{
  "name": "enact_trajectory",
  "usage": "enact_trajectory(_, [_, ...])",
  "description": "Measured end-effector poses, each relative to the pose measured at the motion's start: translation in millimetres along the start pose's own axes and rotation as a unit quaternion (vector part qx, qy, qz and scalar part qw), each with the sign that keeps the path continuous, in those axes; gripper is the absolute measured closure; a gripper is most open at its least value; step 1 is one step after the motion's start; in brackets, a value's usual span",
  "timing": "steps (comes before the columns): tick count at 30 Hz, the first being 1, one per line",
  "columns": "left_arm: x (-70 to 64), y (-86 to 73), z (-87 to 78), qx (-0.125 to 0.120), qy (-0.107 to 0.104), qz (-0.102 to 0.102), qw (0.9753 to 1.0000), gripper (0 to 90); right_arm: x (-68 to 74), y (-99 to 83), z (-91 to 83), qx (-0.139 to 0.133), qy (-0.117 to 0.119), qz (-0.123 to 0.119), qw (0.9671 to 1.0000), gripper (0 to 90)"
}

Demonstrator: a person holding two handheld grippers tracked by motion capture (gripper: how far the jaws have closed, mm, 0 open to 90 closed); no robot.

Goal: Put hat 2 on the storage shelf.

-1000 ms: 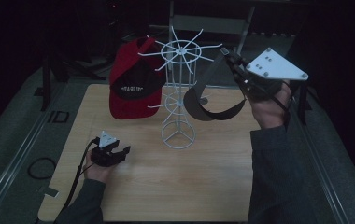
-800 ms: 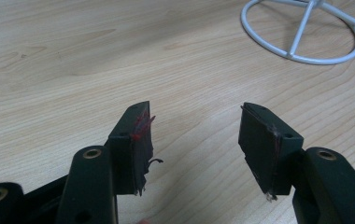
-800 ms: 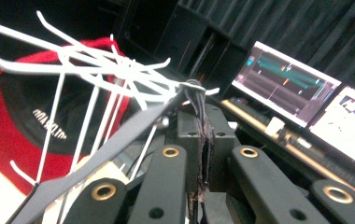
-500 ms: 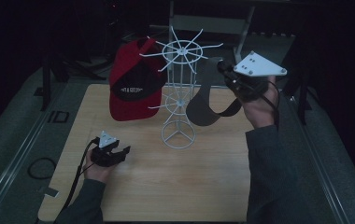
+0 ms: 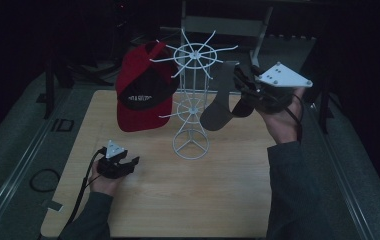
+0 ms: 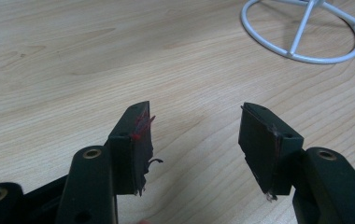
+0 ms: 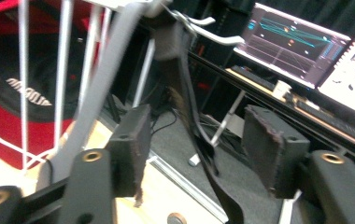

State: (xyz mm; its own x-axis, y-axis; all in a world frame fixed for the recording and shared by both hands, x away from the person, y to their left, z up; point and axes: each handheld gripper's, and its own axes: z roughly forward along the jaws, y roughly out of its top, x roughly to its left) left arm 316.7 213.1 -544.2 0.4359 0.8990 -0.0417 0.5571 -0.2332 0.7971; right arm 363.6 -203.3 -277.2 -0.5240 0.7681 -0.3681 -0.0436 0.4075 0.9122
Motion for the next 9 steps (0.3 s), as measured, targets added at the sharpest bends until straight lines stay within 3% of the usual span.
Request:
enact_trajectory(5, [-0.1,0.0,0.1,0.0,0.0,0.001,1.0,44.7,-7.5,-9.0,-6.6,0.003,-0.008,0.017,0.9998,33.5])
enact_trajectory(9, [0.6,0.1,-0.1,-0.001,0.001,0.0,1.0,44.6,-8.8,-15.5,-15.9,0.004,-0.012,0.013,0.9998,31.4])
